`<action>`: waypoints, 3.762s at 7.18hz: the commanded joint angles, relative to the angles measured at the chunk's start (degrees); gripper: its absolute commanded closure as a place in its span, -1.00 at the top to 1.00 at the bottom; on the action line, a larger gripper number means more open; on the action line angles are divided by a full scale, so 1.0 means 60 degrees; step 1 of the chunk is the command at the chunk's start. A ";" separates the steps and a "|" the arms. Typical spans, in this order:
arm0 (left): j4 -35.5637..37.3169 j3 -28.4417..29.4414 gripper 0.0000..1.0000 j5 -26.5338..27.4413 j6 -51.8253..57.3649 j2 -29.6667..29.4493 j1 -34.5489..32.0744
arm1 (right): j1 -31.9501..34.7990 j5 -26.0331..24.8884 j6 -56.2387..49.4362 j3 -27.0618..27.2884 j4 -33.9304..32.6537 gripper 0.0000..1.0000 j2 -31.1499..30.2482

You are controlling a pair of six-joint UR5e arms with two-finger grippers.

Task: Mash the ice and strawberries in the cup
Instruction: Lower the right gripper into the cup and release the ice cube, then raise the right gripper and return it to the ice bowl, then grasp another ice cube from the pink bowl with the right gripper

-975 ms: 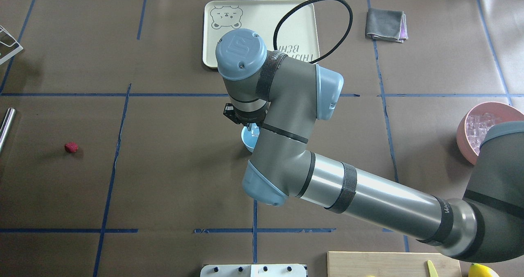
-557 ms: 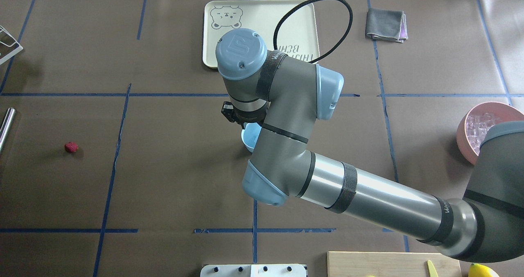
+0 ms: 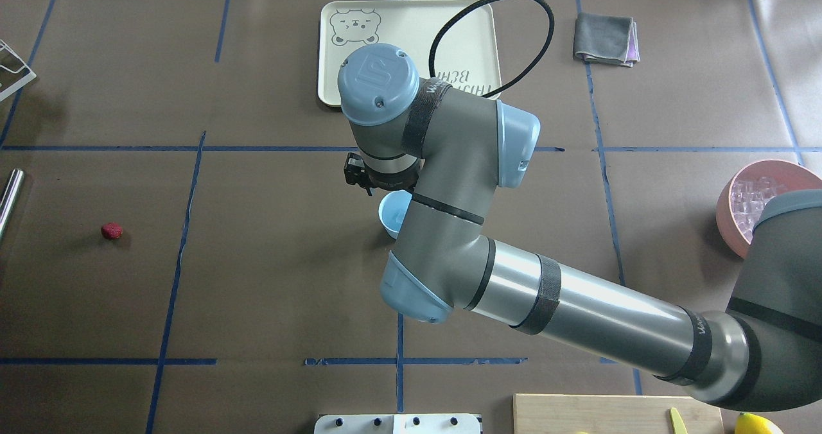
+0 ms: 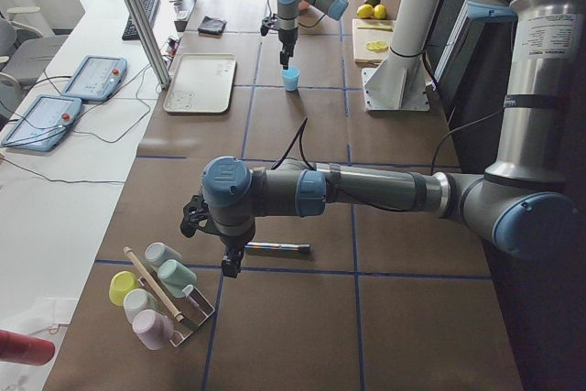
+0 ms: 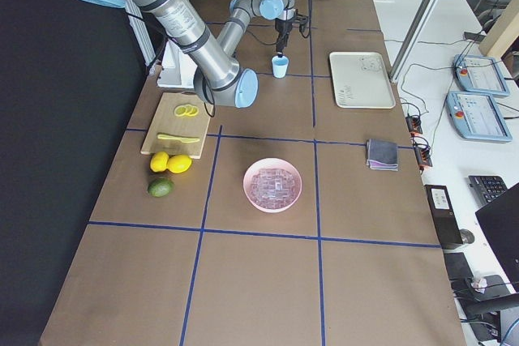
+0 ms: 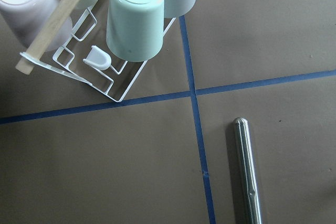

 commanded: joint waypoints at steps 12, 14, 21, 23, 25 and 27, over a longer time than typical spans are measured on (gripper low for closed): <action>0.0000 -0.0380 1.00 0.0000 -0.0122 0.0019 0.0000 | 0.5267 0.2109 -0.6752 0.6862 0.1937 0.99 -0.9833; 0.0000 -0.0410 1.00 -0.0015 -0.0238 0.0005 0.0000 | 0.6020 0.2860 -0.8204 0.5678 0.3627 0.99 -1.0893; 0.0000 -0.0498 1.00 0.0000 -0.0459 -0.0010 0.0015 | 0.6006 0.2889 -0.8297 0.3227 0.4850 0.62 -1.0811; 0.0000 -0.0498 1.00 0.0000 -0.0459 -0.0010 0.0015 | 0.5962 0.2904 -0.8881 0.2819 0.4850 0.52 -1.0680; 0.0000 -0.0498 1.00 0.0000 -0.0459 -0.0010 0.0015 | 0.5962 0.2948 -0.8927 0.2408 0.4850 0.48 -1.0357; 0.0000 -0.0498 1.00 -0.0015 -0.0459 -0.0010 0.0015 | 0.5948 0.2948 -0.9175 0.2392 0.4821 0.42 -1.0386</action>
